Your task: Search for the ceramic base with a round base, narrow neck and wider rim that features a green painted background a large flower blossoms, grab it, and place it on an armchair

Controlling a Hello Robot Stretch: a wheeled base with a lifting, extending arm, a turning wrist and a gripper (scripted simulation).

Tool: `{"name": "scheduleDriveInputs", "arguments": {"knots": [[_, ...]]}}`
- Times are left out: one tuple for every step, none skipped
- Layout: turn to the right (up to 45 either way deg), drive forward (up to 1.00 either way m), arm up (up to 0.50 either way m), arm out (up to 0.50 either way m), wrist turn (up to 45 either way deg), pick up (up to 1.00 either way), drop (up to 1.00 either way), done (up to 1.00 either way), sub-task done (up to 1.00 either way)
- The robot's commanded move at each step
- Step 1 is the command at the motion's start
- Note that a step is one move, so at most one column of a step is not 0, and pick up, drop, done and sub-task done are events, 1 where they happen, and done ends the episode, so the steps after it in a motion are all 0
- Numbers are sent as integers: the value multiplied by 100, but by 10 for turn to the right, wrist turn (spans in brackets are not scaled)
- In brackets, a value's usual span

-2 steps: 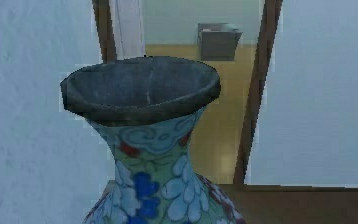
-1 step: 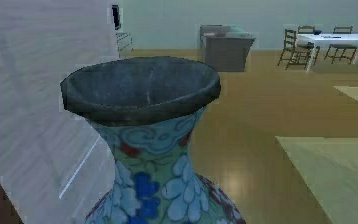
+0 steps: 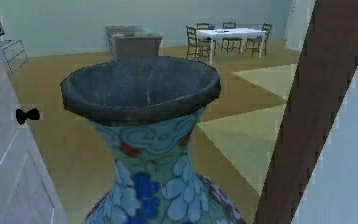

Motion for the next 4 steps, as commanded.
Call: {"name": "scheduleDriveInputs", "arguments": {"knots": [[0, 10, 0, 0, 0, 0, 0, 0, 0], [-180, 0, 0, 0, 0, 0, 0, 0, 0], [0, 30, 0, 0, 0, 0, 0, 0, 0], [450, 0, 0, 0, 0, 0, 0, 0, 0]]}}
